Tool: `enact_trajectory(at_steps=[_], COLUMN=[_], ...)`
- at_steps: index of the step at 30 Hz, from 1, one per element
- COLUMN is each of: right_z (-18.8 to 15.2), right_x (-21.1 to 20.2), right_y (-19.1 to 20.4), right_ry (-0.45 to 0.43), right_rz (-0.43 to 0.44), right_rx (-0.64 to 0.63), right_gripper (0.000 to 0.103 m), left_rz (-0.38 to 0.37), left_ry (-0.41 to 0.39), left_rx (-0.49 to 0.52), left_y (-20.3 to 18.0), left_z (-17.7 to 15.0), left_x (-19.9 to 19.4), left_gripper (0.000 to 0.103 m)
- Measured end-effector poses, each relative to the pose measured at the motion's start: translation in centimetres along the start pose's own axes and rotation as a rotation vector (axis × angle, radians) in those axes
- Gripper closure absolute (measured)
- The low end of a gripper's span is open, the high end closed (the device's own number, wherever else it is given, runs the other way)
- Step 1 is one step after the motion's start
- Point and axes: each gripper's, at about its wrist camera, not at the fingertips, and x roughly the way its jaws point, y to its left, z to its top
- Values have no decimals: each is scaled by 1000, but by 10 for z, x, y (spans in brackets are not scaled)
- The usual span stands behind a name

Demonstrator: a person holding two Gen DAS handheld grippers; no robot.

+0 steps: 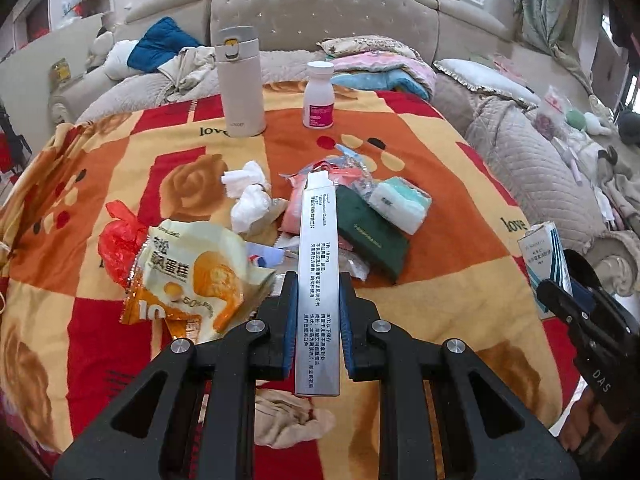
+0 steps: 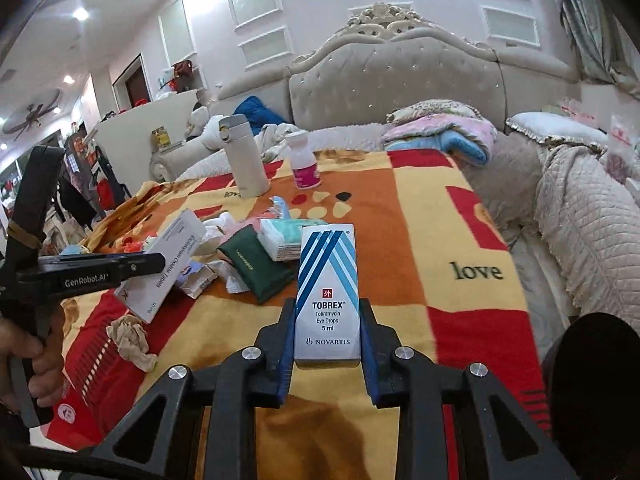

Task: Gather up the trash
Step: 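Carry the Tobrex box and white box over the black bin and release both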

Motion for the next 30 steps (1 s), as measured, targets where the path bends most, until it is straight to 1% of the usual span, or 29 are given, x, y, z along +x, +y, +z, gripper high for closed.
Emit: enact_trajectory(at_steps=[9,15,23,25,30], right_z=[-2,-6,-14,-18,-29], right_x=[-24,-41,-76,-87,-106], right_y=[-22,-44,-91,-108,-146], right_ry=[-48,-66,-101,-112,-113], right_rz=[-30,-67,-165,-208,-277], right_rx=[31,70,164,200,303], right_gripper=[76,76,76,76,76], left_rz=[43,52,30,19,-10], left_ry=[-10,-12,-10,-5,0], left_rx=[39,62,100,109,137], left_y=[-21,-39,-74,-85,-111], left_z=[2,1,3,3,5], left_x=[-8,-11,-10,-8,-2], left_gripper=[87,87,87,87,87])
